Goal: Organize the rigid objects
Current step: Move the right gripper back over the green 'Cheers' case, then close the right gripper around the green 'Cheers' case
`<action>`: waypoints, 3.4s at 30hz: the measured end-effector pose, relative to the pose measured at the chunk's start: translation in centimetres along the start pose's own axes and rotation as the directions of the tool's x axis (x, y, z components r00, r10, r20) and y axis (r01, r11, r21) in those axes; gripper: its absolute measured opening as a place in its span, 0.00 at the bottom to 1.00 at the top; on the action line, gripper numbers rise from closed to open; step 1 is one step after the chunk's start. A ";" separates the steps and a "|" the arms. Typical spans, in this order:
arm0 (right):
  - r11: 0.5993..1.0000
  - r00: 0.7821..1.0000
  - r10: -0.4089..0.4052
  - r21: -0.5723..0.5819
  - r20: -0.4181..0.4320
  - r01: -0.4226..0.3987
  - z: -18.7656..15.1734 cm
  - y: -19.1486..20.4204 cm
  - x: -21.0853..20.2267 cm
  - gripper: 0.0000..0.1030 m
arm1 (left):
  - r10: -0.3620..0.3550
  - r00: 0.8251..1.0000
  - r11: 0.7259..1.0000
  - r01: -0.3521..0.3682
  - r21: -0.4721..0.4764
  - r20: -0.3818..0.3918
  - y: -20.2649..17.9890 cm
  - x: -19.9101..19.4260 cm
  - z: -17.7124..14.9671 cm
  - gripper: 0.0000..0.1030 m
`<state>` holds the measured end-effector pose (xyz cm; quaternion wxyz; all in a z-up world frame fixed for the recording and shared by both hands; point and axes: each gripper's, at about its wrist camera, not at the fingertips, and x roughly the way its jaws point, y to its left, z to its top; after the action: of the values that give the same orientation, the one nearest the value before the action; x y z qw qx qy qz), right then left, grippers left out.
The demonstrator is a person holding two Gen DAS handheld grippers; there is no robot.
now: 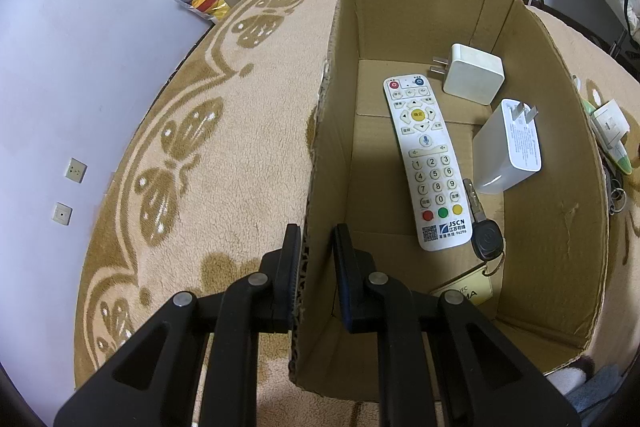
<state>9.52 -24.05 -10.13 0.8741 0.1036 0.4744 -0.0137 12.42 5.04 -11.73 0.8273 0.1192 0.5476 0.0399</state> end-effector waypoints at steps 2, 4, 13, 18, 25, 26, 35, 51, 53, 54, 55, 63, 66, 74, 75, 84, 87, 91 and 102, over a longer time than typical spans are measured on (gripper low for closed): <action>1.000 1.000 0.001 -0.005 -0.008 -0.001 -0.4 0.0 0.5 0.88 | 0.001 1.000 1.000 -0.001 0.001 0.000 0.0 0.0 0.0 0.15; 1.000 1.000 -0.003 -0.017 -0.015 0.003 -0.8 0.1 1.1 0.88 | 0.003 1.000 1.000 -0.003 0.002 -0.001 -0.1 0.0 0.0 0.15; 1.000 0.999 0.014 0.008 -0.050 -0.013 -2.0 0.2 3.4 0.76 | 0.003 1.000 1.000 -0.003 -0.001 -0.003 -0.1 -0.1 0.0 0.15; 1.000 0.998 0.017 -0.008 -0.061 -0.017 -2.1 0.8 4.0 0.60 | 0.002 1.000 1.000 -0.002 -0.001 -0.003 -0.1 0.0 0.0 0.16; 1.000 0.994 0.031 0.002 -0.100 -0.031 -2.7 1.2 5.5 0.60 | 0.003 1.000 1.000 -0.003 -0.001 -0.003 -0.1 0.0 0.0 0.16; 1.000 0.995 0.020 -0.004 -0.101 -0.020 -2.8 1.3 5.6 0.60 | 0.003 1.000 1.000 -0.003 -0.002 -0.003 -0.1 -0.1 0.0 0.16; 1.000 0.994 -0.002 0.003 -0.113 0.002 -3.3 1.3 6.3 0.60 | 0.000 1.000 1.000 0.000 -0.006 -0.005 -0.1 0.0 0.1 0.15; 0.998 0.992 0.027 0.052 -0.126 -0.021 -3.1 0.7 6.6 0.61 | 0.003 1.000 1.000 -0.003 -0.003 -0.005 -0.1 0.1 0.2 0.15; 0.998 0.991 0.031 0.057 -0.128 -0.024 -3.1 0.7 6.6 0.61 | 0.003 1.000 1.000 -0.003 -0.002 -0.005 -0.1 0.1 0.3 0.15; 0.998 0.991 0.031 0.059 -0.128 -0.024 -3.1 0.7 6.7 0.62 | 0.002 1.000 1.000 -0.002 -0.002 -0.005 -0.1 0.1 0.3 0.15; 0.998 0.991 0.030 0.061 -0.129 -0.022 -3.0 0.7 6.7 0.62 | 0.001 1.000 1.000 -0.001 -0.004 -0.005 -0.1 0.0 0.3 0.15; 0.997 0.991 0.016 0.072 -0.130 -0.007 -3.2 0.4 6.8 0.70 | 0.006 1.000 1.000 -0.006 0.001 -0.004 -0.2 -0.1 0.2 0.15; 0.996 0.992 0.009 0.084 -0.123 0.001 -3.2 0.2 6.9 0.70 | 0.005 1.000 1.000 -0.005 0.000 -0.004 -0.2 -0.1 0.2 0.15; 0.998 0.992 -0.037 0.040 -0.118 0.042 -3.1 1.0 6.8 0.68 | 0.008 1.000 1.000 -0.008 0.002 -0.005 -0.2 -0.1 0.2 0.15; 0.999 0.992 -0.036 0.032 -0.117 0.040 -3.1 1.1 6.7 0.60 | 0.008 1.000 1.000 -0.008 0.002 -0.005 -0.2 -0.1 0.2 0.15; 0.999 0.993 -0.028 0.025 -0.114 0.031 -3.3 1.0 5.5 0.26 | 0.006 1.000 1.000 -0.006 0.001 -0.005 -0.2 -0.2 0.2 0.15; 0.997 0.997 -0.015 0.072 -0.080 0.021 -2.6 -0.2 3.7 0.03 | 0.006 1.000 1.000 -0.006 0.002 -0.005 -0.2 -0.2 0.2 0.15; 0.991 0.992 0.048 0.130 -0.116 -0.033 -2.7 -1.3 4.4 0.03 | 0.006 1.000 1.000 -0.006 0.002 -0.004 -0.2 -0.2 0.1 0.15; 0.992 0.990 0.091 0.096 -0.110 -0.080 -2.6 0.7 5.3 0.46 | 0.006 1.000 1.000 -0.006 0.002 -0.004 -0.3 -0.2 0.1 0.15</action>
<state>10.36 -22.46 -15.75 0.8396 0.1643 0.5177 0.0082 12.37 4.70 -11.58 0.8259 0.1216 0.5490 0.0422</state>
